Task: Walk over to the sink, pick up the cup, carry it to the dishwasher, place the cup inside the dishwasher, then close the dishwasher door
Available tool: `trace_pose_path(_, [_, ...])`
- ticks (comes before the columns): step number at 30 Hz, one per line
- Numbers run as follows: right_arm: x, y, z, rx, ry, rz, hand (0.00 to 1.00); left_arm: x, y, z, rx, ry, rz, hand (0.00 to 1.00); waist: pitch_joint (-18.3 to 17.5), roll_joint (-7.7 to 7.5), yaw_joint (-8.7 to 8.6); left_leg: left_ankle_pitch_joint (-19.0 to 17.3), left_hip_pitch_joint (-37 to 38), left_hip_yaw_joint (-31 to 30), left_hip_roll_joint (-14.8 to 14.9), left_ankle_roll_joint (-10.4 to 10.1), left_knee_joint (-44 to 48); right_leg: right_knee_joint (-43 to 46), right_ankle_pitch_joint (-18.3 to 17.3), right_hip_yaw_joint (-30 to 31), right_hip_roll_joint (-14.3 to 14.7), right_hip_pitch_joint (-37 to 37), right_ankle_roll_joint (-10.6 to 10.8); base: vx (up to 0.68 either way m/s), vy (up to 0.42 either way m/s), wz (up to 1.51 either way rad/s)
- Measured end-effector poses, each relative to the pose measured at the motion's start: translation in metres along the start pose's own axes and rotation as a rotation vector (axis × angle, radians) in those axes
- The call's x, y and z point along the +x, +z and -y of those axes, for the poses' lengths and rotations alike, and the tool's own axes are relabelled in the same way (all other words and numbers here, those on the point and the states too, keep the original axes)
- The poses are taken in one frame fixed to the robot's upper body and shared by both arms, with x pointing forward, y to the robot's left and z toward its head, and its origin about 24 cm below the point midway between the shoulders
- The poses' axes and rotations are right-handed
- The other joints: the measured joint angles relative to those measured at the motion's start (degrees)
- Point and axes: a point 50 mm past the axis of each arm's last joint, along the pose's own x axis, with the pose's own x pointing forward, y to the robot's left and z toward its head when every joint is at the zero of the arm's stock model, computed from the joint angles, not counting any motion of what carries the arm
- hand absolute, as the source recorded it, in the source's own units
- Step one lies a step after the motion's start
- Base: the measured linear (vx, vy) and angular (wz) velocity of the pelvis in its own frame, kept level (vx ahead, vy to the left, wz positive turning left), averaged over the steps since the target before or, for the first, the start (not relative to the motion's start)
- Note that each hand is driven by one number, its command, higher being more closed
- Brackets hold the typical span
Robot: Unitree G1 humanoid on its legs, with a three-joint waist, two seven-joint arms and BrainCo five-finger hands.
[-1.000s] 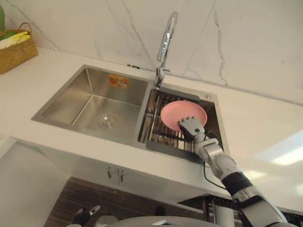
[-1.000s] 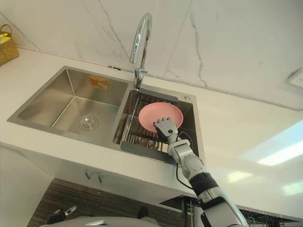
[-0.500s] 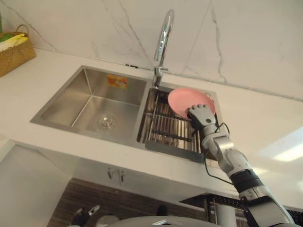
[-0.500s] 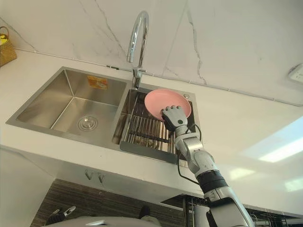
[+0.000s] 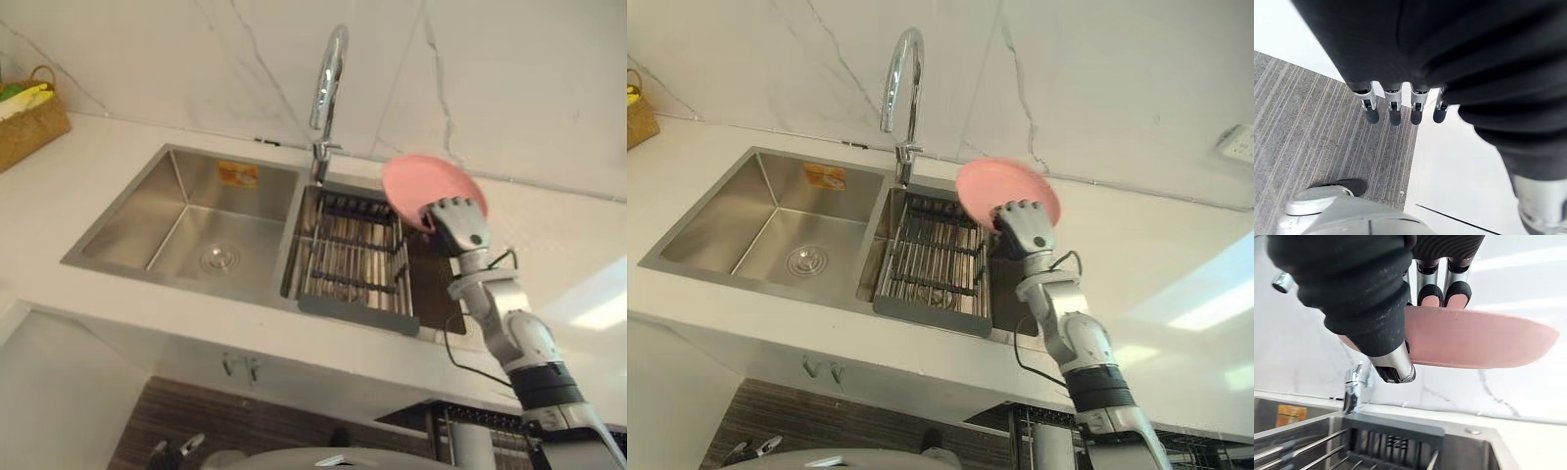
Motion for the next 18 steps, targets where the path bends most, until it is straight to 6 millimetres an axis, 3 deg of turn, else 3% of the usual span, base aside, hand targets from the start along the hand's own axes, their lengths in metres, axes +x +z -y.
trace_pose_path(2, [0.002, -0.006, 0.006, -0.021, -0.007, 0.007, 1.00, -0.003, -0.006, 0.009, -0.017, -0.016, -0.006, 0.00, -0.7, 2.34, 0.36, -5.4, -3.6, -0.6, 1.9, 0.0, 9.0, 0.0, 0.0, 2.8, 2.1, -0.6, -0.2, -0.04, 0.083, -0.60])
trace_pose_path(4, [0.004, -0.008, 0.009, -0.031, -0.012, 0.012, 1.00, -0.004, -0.006, 0.016, -0.028, -0.034, -0.005, 0.00, -0.7, 3.96, 0.16, -6.8, -4.0, -2.4, 1.6, 0.5, 11.6, 0.0, 1.5, 5.5, 3.0, -1.2, -0.3, 0.03, 0.055, -0.60])
trace_pose_path(8, [0.007, -0.011, 0.013, -0.044, -0.028, 0.013, 1.00, 0.003, 0.014, 0.021, -0.020, -0.064, 0.046, 0.00, 0.3, 2.14, -0.17, -5.5, -3.2, -1.5, -1.1, 1.5, 8.7, 0.0, 3.5, 9.6, 1.7, -4.8, -0.1, -0.01, 0.065, -0.55])
trace_pose_path(12, [0.003, -0.021, 0.016, -0.044, -0.039, -0.038, 1.00, 0.007, 0.021, 0.015, -0.002, -0.071, 0.041, 0.00, 1.4, 1.31, -2.10, -6.1, -3.2, -1.5, -1.7, 2.1, 9.1, 3.2, 4.3, 11.6, 1.7, -7.9, -0.4, -0.07, 0.044, -0.52])
trace_pose_path(13, [0.006, -0.024, 0.022, -0.034, -0.078, -0.062, 1.00, 0.008, 0.022, 0.011, -0.017, -0.055, 0.038, 0.00, 2.0, 0.19, -1.60, -6.3, -3.6, -1.3, -2.7, 3.2, 9.0, 4.5, 7.1, 11.9, 2.9, -11.2, -4.5, -0.13, 0.054, -1.09])
trace_pose_path(14, [0.009, -0.021, 0.023, -0.020, -0.104, -0.064, 1.00, 0.008, 0.021, 0.008, -0.034, -0.041, 0.031, 0.00, 1.8, 0.58, -1.10, -5.8, -3.8, 0.0, -2.0, 3.7, 8.0, 1.3, 10.5, 11.8, 3.9, -11.2, -8.8, -0.22, 0.070, -1.73])
trace_pose_path(15, [0.014, -0.016, 0.026, 0.003, -0.145, -0.059, 1.00, 0.007, 0.017, 0.000, -0.070, -0.009, 0.020, 0.00, 2.2, 0.34, 0.56, -4.7, -2.9, 4.8, -0.4, 3.8, 5.7, 4.0, 6.8, 6.4, 3.8, -12.0, -15.5, -0.24, 0.018, -1.73])
trace_pose_path(16, [0.015, -0.013, 0.025, -0.003, -0.165, -0.049, 1.00, 0.007, 0.014, -0.005, -0.111, 0.013, 0.004, 0.00, 2.2, 0.71, 0.76, -2.9, -2.5, 8.7, 1.2, 3.3, 3.8, 19.2, -6.5, -7.0, 1.4, -13.8, -15.4, -0.22, 0.007, -1.53])
trace_pose_path(18, [0.023, -0.011, 0.023, -0.009, -0.162, -0.041, 1.00, 0.005, 0.011, -0.010, -0.126, 0.027, -0.001, 0.00, 2.1, 0.73, 1.41, -2.4, -2.0, 12.0, 3.0, 3.0, 4.0, 29.3, -13.1, -14.2, -2.2, -12.2, -14.5, -0.10, -0.015, -1.14])
